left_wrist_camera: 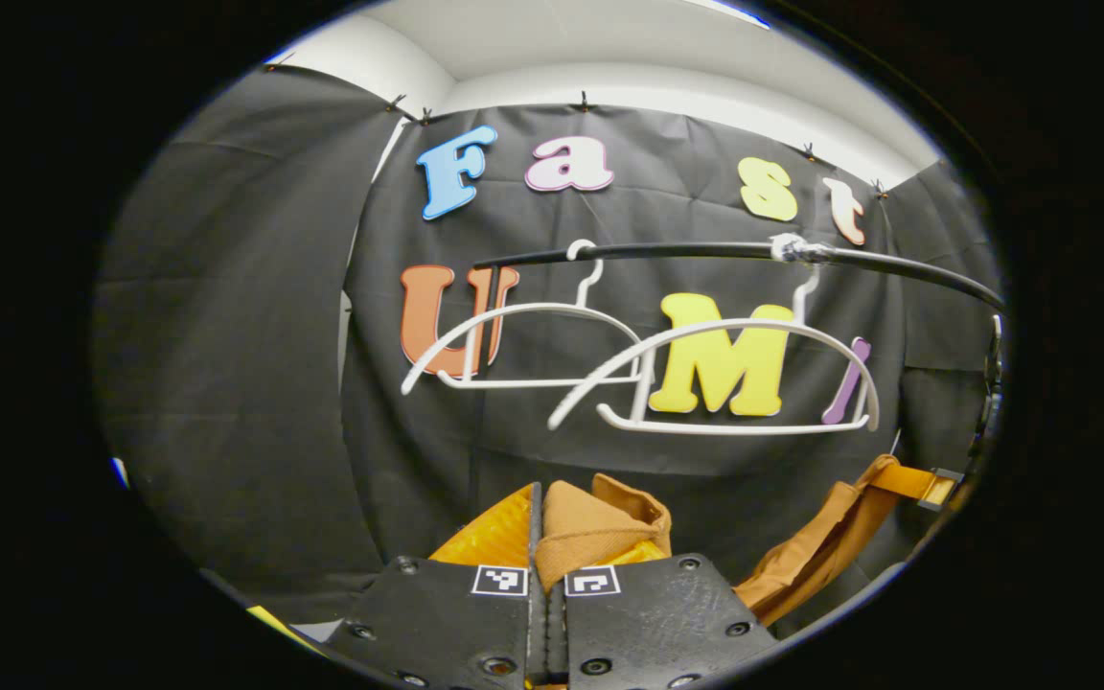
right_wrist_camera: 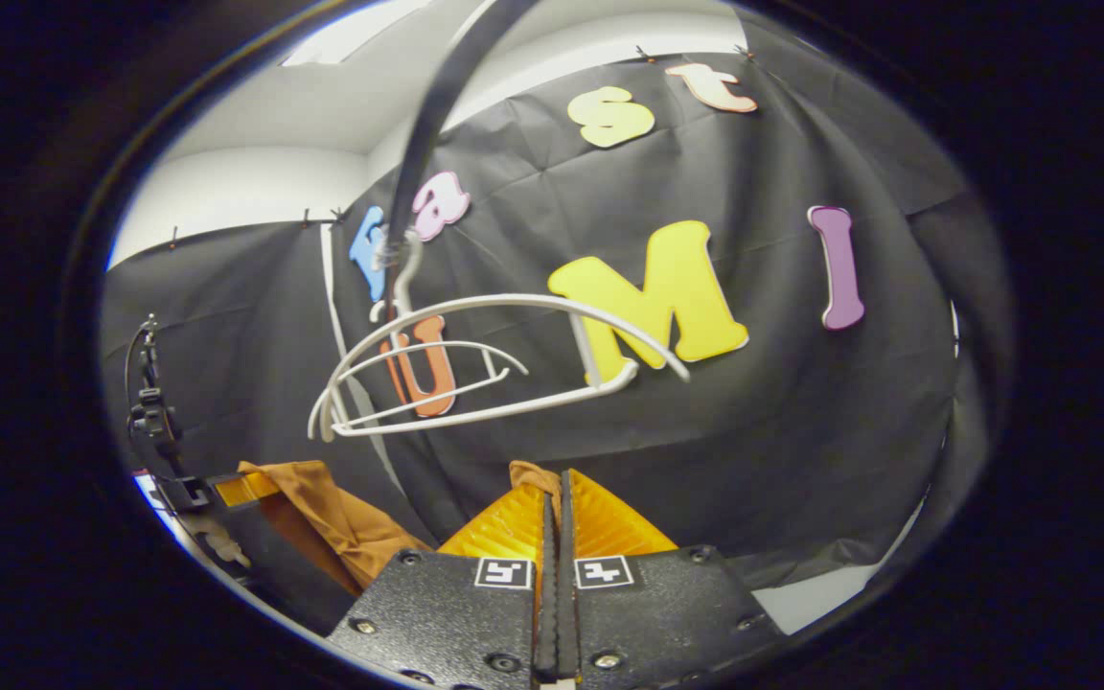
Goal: Grasp the clothes on the hanger with both hands and then place them into the laundry hamper below.
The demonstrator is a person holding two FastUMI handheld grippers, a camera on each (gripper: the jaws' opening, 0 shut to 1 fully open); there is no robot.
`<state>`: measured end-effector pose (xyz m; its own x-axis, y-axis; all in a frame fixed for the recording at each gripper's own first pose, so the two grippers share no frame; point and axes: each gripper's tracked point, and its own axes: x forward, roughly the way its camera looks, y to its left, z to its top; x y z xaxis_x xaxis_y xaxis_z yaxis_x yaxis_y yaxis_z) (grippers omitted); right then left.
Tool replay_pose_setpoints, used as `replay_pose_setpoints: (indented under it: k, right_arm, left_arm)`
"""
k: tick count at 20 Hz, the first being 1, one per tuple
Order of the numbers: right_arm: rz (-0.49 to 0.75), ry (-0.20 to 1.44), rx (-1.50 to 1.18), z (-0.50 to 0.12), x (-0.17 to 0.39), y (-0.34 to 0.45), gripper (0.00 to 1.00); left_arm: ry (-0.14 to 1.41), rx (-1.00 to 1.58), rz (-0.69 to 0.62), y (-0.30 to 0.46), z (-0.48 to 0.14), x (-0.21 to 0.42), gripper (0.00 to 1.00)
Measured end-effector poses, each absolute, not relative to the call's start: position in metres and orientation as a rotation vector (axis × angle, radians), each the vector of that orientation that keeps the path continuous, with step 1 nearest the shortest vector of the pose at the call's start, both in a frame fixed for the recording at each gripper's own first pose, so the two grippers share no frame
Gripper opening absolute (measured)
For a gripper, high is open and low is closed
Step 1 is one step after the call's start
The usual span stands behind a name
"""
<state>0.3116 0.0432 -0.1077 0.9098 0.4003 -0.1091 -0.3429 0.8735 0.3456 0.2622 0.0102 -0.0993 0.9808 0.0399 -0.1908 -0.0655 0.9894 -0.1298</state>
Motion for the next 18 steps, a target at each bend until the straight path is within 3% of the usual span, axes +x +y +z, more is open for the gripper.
replay_pose_setpoints:
  k: [9, 11, 18]
  right_arm:
    - [0.568, 0.169, 0.324, -0.077, 0.243, 0.158, 0.03]
    - [0.601, 0.197, 0.335, -0.086, 0.233, 0.183, 0.04]
    - [0.640, 0.348, 0.359, -0.136, 0.219, 0.211, 0.04]
  left_arm:
    - [0.276, -0.152, -0.110, -0.053, -0.114, 0.216, 0.00]
    - [0.294, -0.148, -0.138, -0.058, -0.123, 0.208, 0.05]
    - [0.358, -0.185, -0.182, -0.059, -0.172, 0.184, 0.05]
